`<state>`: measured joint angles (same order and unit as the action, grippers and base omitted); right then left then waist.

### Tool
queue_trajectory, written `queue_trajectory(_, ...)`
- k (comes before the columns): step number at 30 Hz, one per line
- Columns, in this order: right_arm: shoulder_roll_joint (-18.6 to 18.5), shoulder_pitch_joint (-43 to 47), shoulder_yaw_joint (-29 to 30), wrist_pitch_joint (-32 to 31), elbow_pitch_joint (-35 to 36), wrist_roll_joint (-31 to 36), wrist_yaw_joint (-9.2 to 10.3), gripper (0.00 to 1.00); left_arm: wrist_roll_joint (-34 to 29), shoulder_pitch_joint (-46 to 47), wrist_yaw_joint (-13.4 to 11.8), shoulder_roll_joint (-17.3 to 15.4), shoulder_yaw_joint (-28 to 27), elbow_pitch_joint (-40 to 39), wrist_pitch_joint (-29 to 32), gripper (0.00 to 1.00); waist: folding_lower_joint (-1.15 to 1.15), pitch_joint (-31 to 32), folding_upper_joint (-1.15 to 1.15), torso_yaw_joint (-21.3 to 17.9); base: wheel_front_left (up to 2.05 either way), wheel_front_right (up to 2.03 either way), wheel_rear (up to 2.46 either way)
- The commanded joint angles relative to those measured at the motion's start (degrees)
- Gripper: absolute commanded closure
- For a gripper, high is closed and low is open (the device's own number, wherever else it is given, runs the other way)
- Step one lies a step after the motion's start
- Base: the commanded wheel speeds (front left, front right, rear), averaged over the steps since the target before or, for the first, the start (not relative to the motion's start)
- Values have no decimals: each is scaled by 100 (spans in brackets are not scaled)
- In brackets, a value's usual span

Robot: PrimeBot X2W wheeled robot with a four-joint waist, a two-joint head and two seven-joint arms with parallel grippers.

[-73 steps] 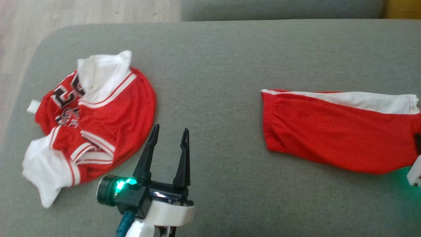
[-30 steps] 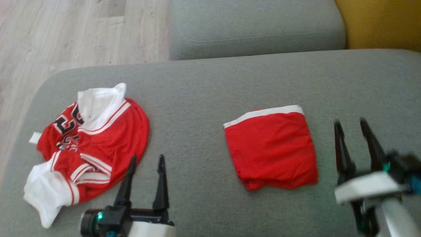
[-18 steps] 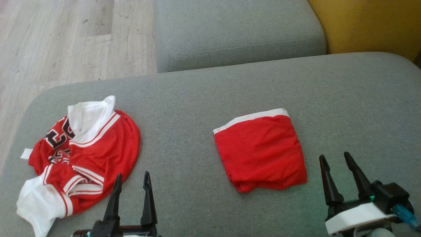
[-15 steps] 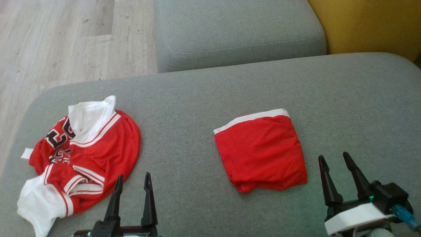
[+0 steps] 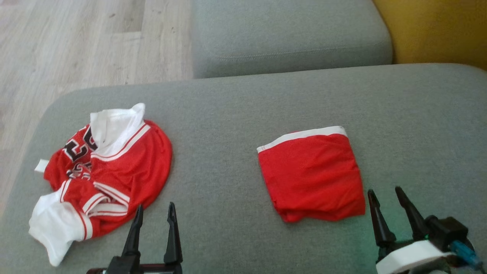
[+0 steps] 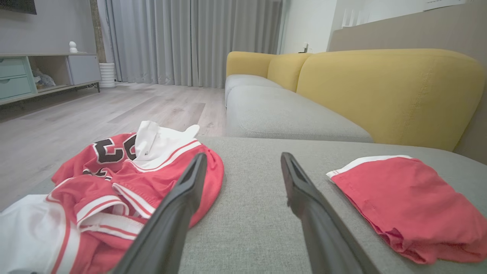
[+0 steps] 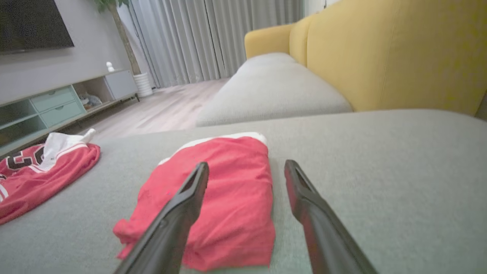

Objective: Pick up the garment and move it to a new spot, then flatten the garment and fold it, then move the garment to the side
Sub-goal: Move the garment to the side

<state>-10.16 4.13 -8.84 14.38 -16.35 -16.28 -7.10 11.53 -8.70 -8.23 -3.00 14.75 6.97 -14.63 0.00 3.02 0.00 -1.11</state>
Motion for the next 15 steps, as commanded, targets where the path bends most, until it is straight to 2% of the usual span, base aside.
queue_trajectory(1, -149, -255, -118, 62, 13, -78, -39, 0, 2, 235, 11, 13, -179, -158, -37, 0, 0, -102, 0, 99, 0, 0, 0)
queue_trajectory(5, -229, -681, -109, 62, -568, -359, -39, 0, 15, 298, 5, 13, -78, -151, -37, 0, 0, -332, 0, 281, 0, 0, 0)
queue_trajectory(10, -534, -1521, -355, -191, -1510, -958, -39, 0, 29, 491, 18, 13, 30, -134, -37, 0, 0, -771, 0, 472, 0, 0, 0)
queue_trajectory(15, -792, -2169, -936, -722, -2061, -1778, -39, 0, 61, 719, 4, 13, 145, -109, -37, 0, 0, -1069, 0, 584, 0, 0, 0)
